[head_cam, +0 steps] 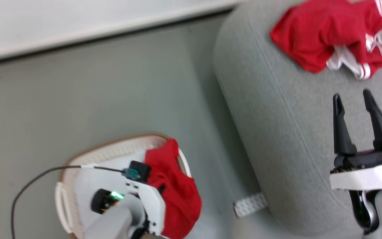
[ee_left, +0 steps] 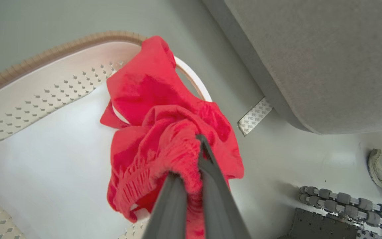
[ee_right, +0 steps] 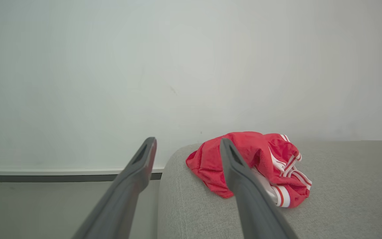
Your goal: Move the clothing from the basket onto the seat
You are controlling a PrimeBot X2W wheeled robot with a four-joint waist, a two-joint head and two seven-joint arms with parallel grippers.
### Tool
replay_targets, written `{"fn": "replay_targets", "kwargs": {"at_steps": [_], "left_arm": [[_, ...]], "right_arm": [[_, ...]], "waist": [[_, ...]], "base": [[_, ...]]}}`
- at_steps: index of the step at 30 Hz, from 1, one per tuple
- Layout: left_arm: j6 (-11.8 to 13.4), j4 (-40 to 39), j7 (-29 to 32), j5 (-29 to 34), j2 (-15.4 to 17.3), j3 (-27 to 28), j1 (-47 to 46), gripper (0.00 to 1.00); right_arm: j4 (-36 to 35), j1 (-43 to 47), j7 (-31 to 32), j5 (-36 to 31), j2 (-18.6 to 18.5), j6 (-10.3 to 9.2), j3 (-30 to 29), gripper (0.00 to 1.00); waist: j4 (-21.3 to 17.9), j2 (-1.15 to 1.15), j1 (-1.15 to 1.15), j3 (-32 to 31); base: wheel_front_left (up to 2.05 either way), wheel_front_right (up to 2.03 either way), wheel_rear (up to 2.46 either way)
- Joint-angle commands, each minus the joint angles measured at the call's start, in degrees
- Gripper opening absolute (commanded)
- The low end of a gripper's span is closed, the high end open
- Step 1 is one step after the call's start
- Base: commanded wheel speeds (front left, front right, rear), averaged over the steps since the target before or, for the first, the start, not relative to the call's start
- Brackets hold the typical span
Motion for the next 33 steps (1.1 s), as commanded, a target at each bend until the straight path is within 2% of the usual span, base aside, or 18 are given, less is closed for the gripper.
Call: {"fn": "replay_targets", "kwargs": {"at_steps": [1,8,13,20,33], "left_arm": [[0.1,-0.8,-0.9,-1.0,-0.5,-0.7,1.2,0.0],[0.1,-7.5,-8.3,-5.5,0.3,-6.2,3.6,0.0],[0.1,-11.1,-12.0,-7.4,1.2,-7.5,3.5,0.0],[0.6,-16.7,-14.2,-6.2,2.3,-5.9,1.7,0.0],[5.9,-30.8,-14.1,-4.0,6.7,0.0,-2.1,0.0]], "right_arm": [[0.4,1.1,-0.2,-0.3,-0.6,-0.13,0.1,1.0],[1.5,4.3,-0.2,0.1,-3.0,-0.13,0.2,1.0],[1.9,6.6,-0.2,0.5,-4.0,-0.13,0.0,1.0],[2.0,9.2,-0.2,1.0,-3.9,-0.13,0.8,1.0],[3.4,11.5,-0.2,2.3,-1.2,-0.13,6.8,1.0]], "waist": [[3.5,0.0,0.01,-5.1],[7.0,0.0,0.01,-12.5],[9.3,0.0,0.01,-16.2],[12.0,0.0,0.01,-19.7],[13.8,0.0,0.01,-22.9]], "base": [[0.0,0.0,0.0],[0.0,0.0,0.0],[0.0,0.0,0.0],[0.0,0.0,0.0],[0.0,0.0,0.0]]}}
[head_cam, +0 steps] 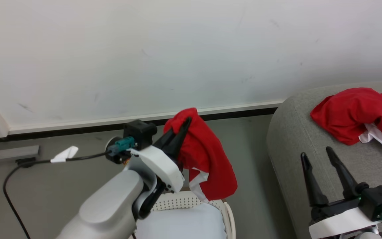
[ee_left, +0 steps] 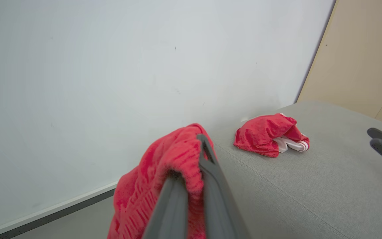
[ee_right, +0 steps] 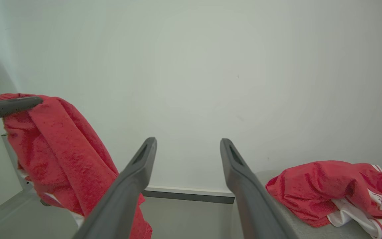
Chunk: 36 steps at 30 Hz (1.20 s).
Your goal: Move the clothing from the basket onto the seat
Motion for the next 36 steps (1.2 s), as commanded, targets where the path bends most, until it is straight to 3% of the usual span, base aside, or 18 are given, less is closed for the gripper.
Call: {"fn": "replay_targets", "kwargs": {"at_steps": [1,22,30,36], "left_arm": [[0.4,-1.2,0.3,0.4,0.6,0.5,-1.0,0.0],[3.6,-8.1,1.5,-0.7,2.2,2.0,-2.3,0.0],[3.4,-8.8,1.2,-0.3,0.5,0.5,-1.6,0.0],[2.7,-8.5,1.2,-0.4,-1.7,-1.0,-1.4,0.0]], "right_arm": [[0.4,0.8,-0.2,0.5,0.2,-0.13,0.6,1.0],[3.1,0.3,-0.1,1.9,0.7,-0.13,10.2,1.0],[6.1,-1.6,-0.1,2.2,0.7,-0.13,17.3,1.0],[13.3,-5.4,-0.1,2.8,1.7,-0.13,21.5,1.0]], "waist": [[0.3,0.0,0.01,-0.2],[2.3,0.0,0.01,-1.0],[4.3,0.0,0.01,-0.3],[7.3,0.0,0.01,-0.1]], "base": [[0.0,0.0,0.0],[0.0,0.0,0.0],[0.0,0.0,0.0],[0.0,0.0,0.0]]}}
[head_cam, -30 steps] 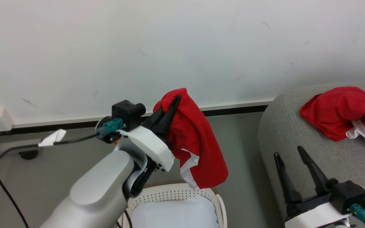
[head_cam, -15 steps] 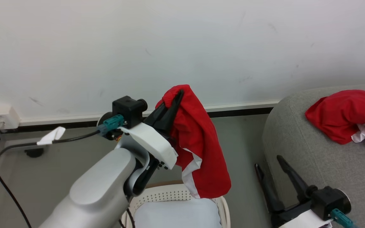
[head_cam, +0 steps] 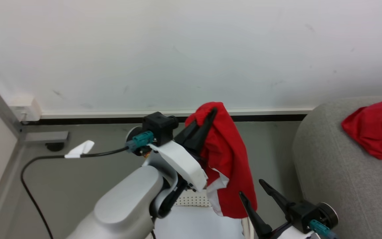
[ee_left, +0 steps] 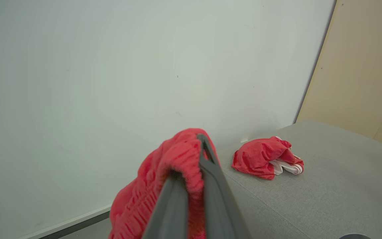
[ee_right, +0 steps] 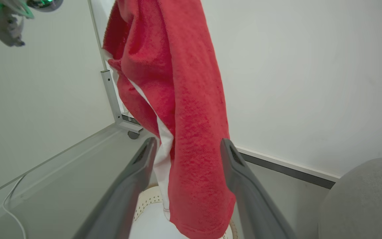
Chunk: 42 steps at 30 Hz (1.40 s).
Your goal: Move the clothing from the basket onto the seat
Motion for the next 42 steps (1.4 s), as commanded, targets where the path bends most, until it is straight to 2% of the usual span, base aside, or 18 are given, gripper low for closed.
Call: {"fn": "replay_targets", "kwargs": {"at_steps": [1,8,14,21,22,23,24,42], "left_arm": [[-0.4,-0.1,-0.4,-0.2,-0.6,-0.4,0.7,0.0],[-1.7,-1.0,0.5,0.1,-2.9,-3.4,1.6,0.0],[-2.6,-3.1,1.7,0.6,-4.3,-6.6,3.3,0.0],[-2.6,-5.1,2.9,0.2,-4.2,-7.9,4.1,0.0],[-2.5,-5.4,3.0,0.1,-4.0,-7.9,4.1,0.0],[-2.4,-5.6,3.0,0.1,-3.9,-7.8,4.1,0.0],[-2.3,-5.8,3.0,0.0,-3.7,-7.8,4.1,0.0],[-1.1,-5.5,2.9,-1.1,-2.3,-6.9,4.4,0.0]], "right_arm": [[2.4,-1.9,0.0,0.5,0.5,-0.13,0.9,1.0],[9.9,-5.0,0.0,1.4,1.8,-0.13,1.7,1.0],[13.7,-6.2,0.0,-0.1,2.1,-0.13,0.2,1.0],[17.1,-7.3,0.0,-1.6,2.2,-0.13,-2.0,0.98],[17.6,-7.4,0.0,-1.5,2.3,-0.13,-2.4,0.85],[18.1,-7.4,0.0,-1.3,2.4,-0.13,-2.7,0.29],[18.3,-7.5,0.0,-1.2,2.5,-0.13,-2.9,0.0],[14.5,-6.4,0.0,2.1,3.1,-0.13,-5.8,0.0]], "waist": [[1.6,0.0,0.0,0.0],[6.1,0.0,0.0,-0.8],[9.6,0.0,0.0,-1.3],[11.4,0.0,0.0,-1.7],[11.5,0.0,0.0,-1.8],[11.6,0.0,0.0,-1.8],[11.6,0.0,0.0,-1.8],[9.7,0.0,0.0,-1.5]], "base": [[0.0,0.0,0.0],[0.0,0.0,0.0],[0.0,0.0,0.0],[0.0,0.0,0.0],[0.0,0.0,0.0],[0.0,0.0,0.0],[0.0,0.0,0.0],[0.0,0.0,0.0]]}}
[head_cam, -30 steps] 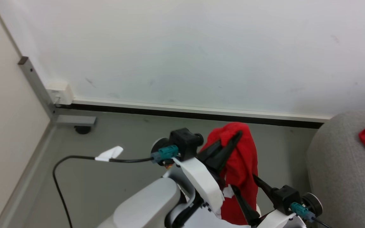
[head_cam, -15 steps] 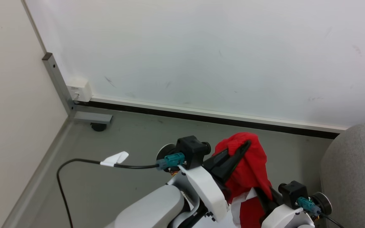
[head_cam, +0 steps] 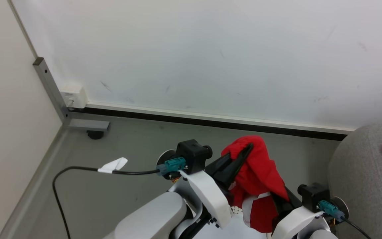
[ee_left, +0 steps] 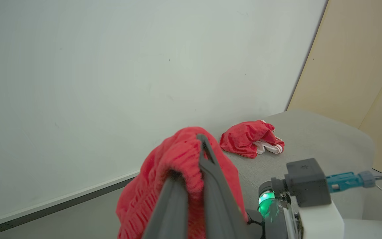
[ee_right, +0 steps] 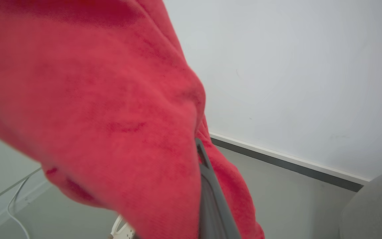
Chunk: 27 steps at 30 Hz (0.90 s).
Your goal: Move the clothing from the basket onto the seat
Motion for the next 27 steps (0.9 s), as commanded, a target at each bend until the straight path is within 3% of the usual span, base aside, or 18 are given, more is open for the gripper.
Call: {"fn": "replay_targets", "kwargs": {"at_steps": [1,5,6,7,8,19,27], "left_arm": [[0.2,0.2,-0.1,-0.4,0.4,0.1,0.8,0.0],[0.5,0.3,-0.1,-0.6,0.8,0.1,1.0,0.03],[0.6,0.3,-0.2,-0.6,0.9,0.1,1.1,0.25],[0.6,0.3,-0.2,-0.7,1.0,0.1,1.3,0.77],[0.6,0.2,-0.3,-0.7,1.2,0.2,1.4,1.0],[1.7,1.0,-0.8,-0.3,3.1,-0.2,3.5,1.0],[1.7,0.9,-1.5,0.3,4.3,-0.6,4.3,1.0]], "right_arm": [[-0.8,0.6,0.0,0.8,-0.1,-0.13,-0.5,0.0],[-2.5,0.9,0.0,1.8,-0.8,-0.13,-1.9,0.0],[-2.9,0.9,0.0,2.0,-1.0,-0.13,-2.3,0.0],[-3.5,1.0,0.0,2.3,-1.2,-0.13,-2.6,0.0],[-4.0,1.1,0.0,2.6,-1.4,-0.13,-3.0,0.0],[-11.5,1.8,0.0,10.0,-3.1,-0.13,-11.0,0.0],[-15.1,1.5,0.0,9.0,-5.2,-0.13,-15.9,0.0]], "waist": [[-0.2,0.0,0.0,0.0],[-0.8,0.0,0.0,0.1],[-1.0,0.0,0.0,0.1],[-1.3,0.0,0.0,0.2],[-1.6,0.0,0.0,0.3],[-7.0,0.0,0.0,1.1],[-13.3,0.0,0.0,1.9]], "base": [[0.0,0.0,0.0],[0.0,0.0,0.0],[0.0,0.0,0.0],[0.0,0.0,0.0],[0.0,0.0,0.0],[0.0,0.0,0.0],[0.0,0.0,0.0]]}}
